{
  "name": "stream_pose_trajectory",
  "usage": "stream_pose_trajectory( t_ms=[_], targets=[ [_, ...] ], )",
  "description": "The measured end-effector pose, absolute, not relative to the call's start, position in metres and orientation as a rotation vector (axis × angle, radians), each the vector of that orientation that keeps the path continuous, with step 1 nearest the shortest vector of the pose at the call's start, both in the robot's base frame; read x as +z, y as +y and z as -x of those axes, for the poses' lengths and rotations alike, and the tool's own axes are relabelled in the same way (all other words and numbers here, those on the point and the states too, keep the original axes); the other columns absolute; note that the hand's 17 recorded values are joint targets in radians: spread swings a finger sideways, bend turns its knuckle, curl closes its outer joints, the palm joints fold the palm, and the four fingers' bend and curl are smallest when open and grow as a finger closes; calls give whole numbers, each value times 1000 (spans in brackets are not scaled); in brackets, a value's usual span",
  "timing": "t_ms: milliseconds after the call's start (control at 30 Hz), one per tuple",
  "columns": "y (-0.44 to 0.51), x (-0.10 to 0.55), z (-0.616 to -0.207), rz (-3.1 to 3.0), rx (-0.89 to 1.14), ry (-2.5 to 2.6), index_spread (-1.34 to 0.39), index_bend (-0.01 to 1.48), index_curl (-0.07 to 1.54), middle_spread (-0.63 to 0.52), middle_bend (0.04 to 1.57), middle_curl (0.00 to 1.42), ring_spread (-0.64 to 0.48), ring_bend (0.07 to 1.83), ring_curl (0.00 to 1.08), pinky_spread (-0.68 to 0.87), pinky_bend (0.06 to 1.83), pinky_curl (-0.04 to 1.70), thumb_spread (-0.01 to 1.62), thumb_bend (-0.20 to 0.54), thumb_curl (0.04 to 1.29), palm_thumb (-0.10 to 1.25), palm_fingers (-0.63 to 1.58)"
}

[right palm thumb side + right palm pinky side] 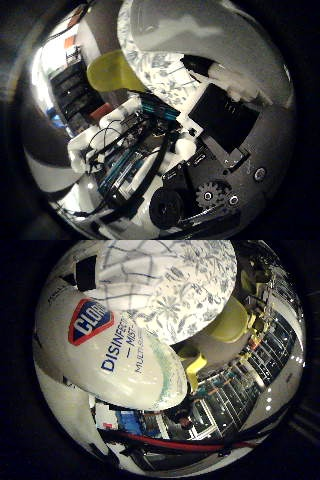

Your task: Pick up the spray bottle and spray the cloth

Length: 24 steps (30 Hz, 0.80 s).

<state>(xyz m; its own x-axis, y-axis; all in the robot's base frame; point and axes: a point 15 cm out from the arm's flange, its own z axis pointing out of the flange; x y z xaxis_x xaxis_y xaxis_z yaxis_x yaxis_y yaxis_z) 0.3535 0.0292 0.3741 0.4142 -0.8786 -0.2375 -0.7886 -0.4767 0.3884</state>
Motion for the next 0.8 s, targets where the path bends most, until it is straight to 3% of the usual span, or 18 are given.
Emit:
stream_pose_trajectory(
  t_ms=[200,400,800],
  targets=[
    [114,406,-351,-2741,-818,-1470,-171,1193,625,-85,1338,575,-153,1439,556,-252,1009,1207,1084,-10,580,1038,1225],
    [194,442,-382,-3108,-979,-1488,-173,1187,627,-85,1334,572,-146,1443,555,-241,1007,1209,1049,-13,623,1052,1226],
    [277,320,-429,-3401,-1347,-1496,-178,1185,639,-85,1329,572,-143,1445,551,-247,1010,1189,917,-16,707,1053,1227]
  ],
)
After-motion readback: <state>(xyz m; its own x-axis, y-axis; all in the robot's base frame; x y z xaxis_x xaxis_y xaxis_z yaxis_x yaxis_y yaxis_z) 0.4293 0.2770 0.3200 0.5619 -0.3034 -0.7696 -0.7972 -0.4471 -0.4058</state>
